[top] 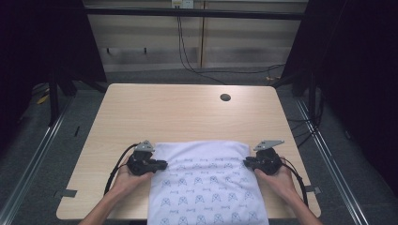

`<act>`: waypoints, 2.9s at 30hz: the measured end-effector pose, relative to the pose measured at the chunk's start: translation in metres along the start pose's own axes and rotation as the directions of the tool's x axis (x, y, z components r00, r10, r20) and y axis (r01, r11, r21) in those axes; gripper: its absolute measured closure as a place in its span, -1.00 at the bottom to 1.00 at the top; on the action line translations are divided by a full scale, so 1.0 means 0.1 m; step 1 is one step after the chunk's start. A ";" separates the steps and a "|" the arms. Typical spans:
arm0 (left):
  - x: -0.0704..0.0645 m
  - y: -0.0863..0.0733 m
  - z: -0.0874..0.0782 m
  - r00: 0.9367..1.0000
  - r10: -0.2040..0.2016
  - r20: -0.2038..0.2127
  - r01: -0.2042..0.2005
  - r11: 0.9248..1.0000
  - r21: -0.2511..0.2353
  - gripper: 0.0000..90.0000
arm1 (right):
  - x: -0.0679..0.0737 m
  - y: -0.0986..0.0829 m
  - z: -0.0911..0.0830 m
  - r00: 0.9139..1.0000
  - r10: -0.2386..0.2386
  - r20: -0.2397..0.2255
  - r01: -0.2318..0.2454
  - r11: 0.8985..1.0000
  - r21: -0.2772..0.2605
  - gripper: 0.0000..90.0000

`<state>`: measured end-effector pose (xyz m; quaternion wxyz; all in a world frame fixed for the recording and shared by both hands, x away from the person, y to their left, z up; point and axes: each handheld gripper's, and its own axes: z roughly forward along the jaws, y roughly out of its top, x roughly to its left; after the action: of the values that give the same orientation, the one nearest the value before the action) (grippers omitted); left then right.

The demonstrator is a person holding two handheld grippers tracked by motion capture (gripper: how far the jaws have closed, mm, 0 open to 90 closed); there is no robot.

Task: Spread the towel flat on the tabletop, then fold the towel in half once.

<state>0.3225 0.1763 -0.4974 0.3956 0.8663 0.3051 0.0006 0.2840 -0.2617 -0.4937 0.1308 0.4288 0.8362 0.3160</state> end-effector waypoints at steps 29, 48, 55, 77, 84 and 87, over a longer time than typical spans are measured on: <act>0.59 0.22 0.07 0.981 -0.114 -0.155 0.102 0.991 -0.089 -0.12 | -0.47 0.50 0.41 0.999 0.047 0.015 -0.045 0.996 -0.081 0.11; 0.54 0.19 0.09 0.994 -0.087 -0.066 0.081 0.993 -0.085 0.93 | -0.56 0.36 0.35 0.979 0.165 -0.122 -0.178 0.979 -0.099 0.90; 0.63 0.50 -0.24 0.992 -0.125 0.012 0.124 0.962 -0.243 0.94 | -0.64 0.60 0.01 0.971 0.169 -0.166 -0.204 0.953 -0.224 0.91; 0.41 1.18 -0.93 0.998 -0.020 -0.066 -0.008 0.918 -0.396 0.95 | -0.80 1.42 -0.80 0.983 0.089 -0.163 -0.150 0.897 -0.415 0.91; -0.01 0.62 -1.03 0.999 0.039 0.004 -0.035 0.924 -0.380 0.95 | -0.41 0.81 -1.04 0.977 0.012 -0.213 -0.098 0.912 -0.399 0.92; -0.21 0.42 -1.02 0.997 0.054 0.048 -0.033 0.936 -0.350 0.95 | -0.19 0.53 -1.10 0.972 -0.010 -0.235 -0.077 0.931 -0.357 0.92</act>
<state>0.3028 0.2146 -0.3936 0.5513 0.7887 0.2695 0.0387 0.2753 -0.3000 -0.3759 0.1036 0.3714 0.7651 0.5157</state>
